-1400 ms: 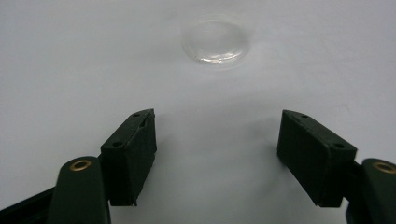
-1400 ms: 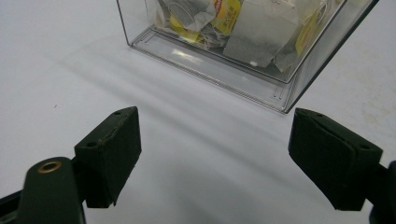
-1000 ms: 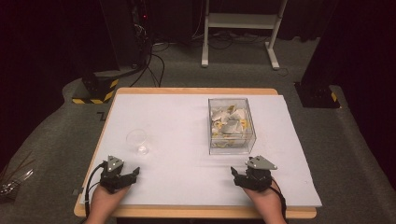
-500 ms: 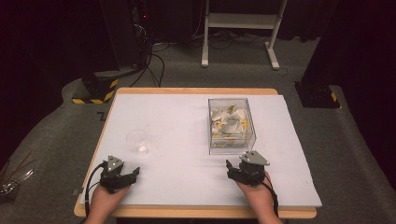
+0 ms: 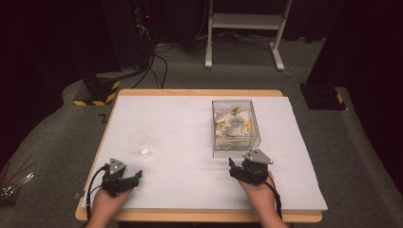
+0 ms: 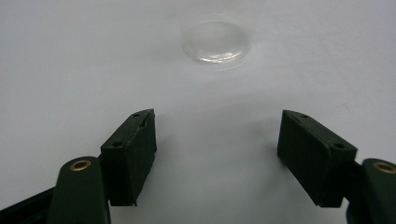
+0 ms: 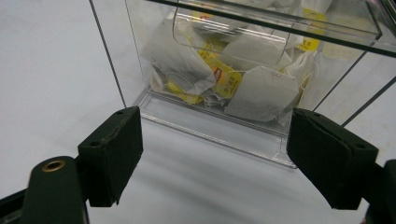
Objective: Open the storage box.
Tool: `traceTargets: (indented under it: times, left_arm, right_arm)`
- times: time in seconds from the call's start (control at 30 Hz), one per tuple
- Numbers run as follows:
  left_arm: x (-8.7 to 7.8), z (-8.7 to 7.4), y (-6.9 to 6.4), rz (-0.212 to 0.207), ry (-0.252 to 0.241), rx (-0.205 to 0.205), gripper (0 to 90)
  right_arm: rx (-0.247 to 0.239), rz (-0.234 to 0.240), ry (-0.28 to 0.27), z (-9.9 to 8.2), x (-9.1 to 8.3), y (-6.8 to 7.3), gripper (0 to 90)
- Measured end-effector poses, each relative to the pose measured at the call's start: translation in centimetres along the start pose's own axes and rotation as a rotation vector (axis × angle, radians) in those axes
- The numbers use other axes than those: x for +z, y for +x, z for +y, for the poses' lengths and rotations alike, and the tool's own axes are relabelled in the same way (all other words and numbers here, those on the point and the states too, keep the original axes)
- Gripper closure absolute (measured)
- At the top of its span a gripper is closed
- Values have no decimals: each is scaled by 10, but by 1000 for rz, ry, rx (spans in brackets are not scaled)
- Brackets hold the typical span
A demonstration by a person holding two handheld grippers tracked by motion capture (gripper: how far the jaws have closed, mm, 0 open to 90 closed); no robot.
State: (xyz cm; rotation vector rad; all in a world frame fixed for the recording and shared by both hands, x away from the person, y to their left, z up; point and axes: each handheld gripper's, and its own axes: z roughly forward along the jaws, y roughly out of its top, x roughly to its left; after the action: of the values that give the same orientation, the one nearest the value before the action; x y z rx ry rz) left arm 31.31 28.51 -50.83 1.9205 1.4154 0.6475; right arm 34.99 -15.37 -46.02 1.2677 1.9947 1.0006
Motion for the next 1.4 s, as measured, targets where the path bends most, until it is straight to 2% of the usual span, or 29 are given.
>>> traceTargets:
  times: [0.27, 0.63, 1.13, 1.4]
  left_arm:
    - [0, 0, 0, 0, 3, 4, 284]
    - [0, 0, 0, 0, 3, 3, 284]
    - [0, 0, 0, 1, 4, 6, 284]
    - [0, 0, 1, 0, 4, 7, 284]
  right_arm:
    - [31, -9, -31, 8, 0, -1, 189]
    - [59, -31, -43, 17, 9, 1, 187]
    - [89, -59, -28, 26, 18, 4, 188]
    - [112, -94, -20, 31, 24, 6, 191]
